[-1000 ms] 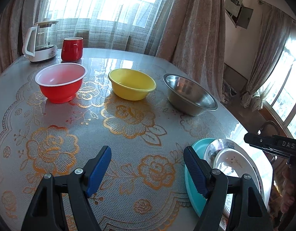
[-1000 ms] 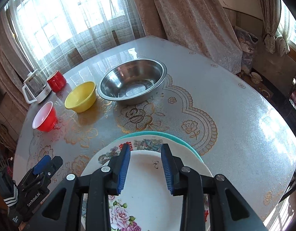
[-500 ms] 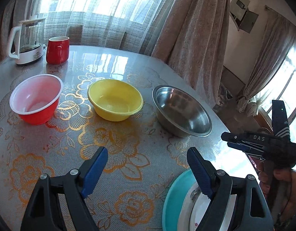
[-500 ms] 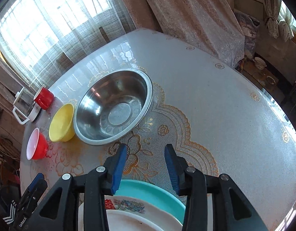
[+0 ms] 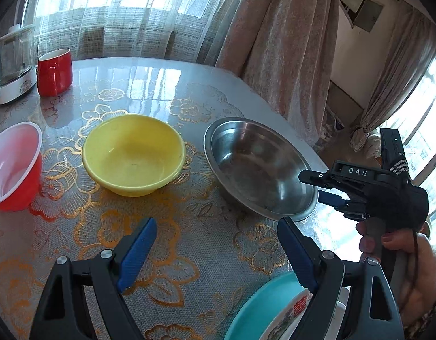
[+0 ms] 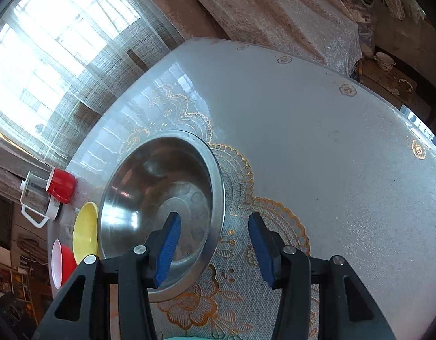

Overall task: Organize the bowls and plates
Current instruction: 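Reach to the steel bowl and close both tools on its rim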

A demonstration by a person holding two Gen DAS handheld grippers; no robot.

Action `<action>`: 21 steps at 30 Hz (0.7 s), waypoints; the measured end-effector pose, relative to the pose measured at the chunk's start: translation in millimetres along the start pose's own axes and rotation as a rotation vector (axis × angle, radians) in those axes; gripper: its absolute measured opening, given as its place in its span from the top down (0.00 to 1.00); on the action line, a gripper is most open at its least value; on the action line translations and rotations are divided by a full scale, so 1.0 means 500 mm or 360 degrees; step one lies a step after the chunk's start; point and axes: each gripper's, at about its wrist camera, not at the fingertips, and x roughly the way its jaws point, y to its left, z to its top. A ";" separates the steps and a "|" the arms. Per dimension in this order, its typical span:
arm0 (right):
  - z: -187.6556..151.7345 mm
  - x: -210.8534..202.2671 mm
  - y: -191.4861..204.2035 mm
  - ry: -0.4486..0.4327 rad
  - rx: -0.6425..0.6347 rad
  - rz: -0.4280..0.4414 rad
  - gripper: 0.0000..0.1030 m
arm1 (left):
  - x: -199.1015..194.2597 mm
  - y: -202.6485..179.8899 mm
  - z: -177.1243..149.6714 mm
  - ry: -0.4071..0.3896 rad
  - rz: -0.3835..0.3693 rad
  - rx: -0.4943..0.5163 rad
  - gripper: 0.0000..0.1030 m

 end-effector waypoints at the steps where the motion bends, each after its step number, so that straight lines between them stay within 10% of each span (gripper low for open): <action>1: 0.001 0.007 -0.003 0.0006 0.0018 0.0009 0.51 | 0.004 -0.001 0.001 0.0006 -0.0001 0.0001 0.15; 5: -0.002 0.027 -0.008 0.0058 0.0005 0.0024 0.77 | 0.020 -0.008 0.008 0.0023 -0.0022 0.0009 0.16; 21: -0.038 -0.026 -0.027 0.0071 -0.0058 0.0079 0.77 | 0.111 -0.057 0.073 0.0168 -0.0086 0.0036 0.30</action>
